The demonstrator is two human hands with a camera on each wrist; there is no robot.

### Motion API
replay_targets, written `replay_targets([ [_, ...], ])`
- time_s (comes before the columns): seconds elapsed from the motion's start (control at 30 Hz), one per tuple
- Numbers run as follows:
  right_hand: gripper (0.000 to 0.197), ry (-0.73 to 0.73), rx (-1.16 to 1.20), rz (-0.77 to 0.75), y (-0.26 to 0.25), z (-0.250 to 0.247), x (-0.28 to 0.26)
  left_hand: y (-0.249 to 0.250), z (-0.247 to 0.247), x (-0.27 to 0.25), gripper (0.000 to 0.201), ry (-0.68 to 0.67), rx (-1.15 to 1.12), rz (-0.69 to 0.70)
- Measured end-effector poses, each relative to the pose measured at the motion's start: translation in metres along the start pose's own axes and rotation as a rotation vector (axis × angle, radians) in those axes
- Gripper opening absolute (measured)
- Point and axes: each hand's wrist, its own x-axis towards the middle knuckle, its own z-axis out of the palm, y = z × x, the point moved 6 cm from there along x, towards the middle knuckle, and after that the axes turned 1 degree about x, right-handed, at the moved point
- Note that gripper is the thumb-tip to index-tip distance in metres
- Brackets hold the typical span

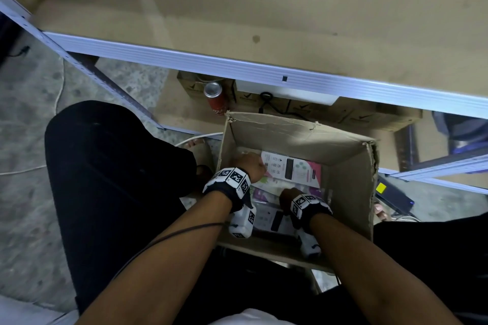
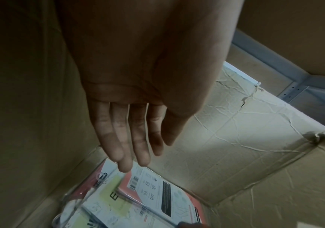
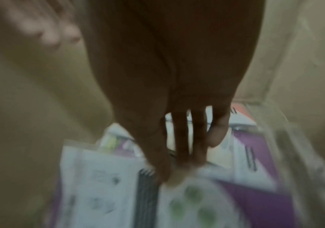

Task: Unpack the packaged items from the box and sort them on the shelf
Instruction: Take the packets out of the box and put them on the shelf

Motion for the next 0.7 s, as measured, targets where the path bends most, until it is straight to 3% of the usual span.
replay_targets([
  [0.1,0.030,0.099,0.003,-0.005,0.003,-0.019,0.008,0.000,0.003,0.002,0.034,0.010,0.008,0.011],
  [0.33,0.042,0.376,0.089,0.057,0.027,-0.073,0.026,-0.014,0.005,0.009,0.033,0.055,-0.054,-0.031],
  [0.5,0.047,0.307,0.235,0.017,0.041,-0.070,0.036,-0.020,0.005,0.016,0.031,0.098,-0.090,-0.074],
  [0.57,0.048,0.241,0.245,0.009,0.036,-0.062,0.040,-0.022,0.006,0.019,0.032,0.080,-0.134,-0.107],
  [0.7,0.044,0.249,0.209,-0.029,0.024,-0.060,0.043,-0.023,0.006,0.023,0.033,0.061,-0.200,-0.157],
])
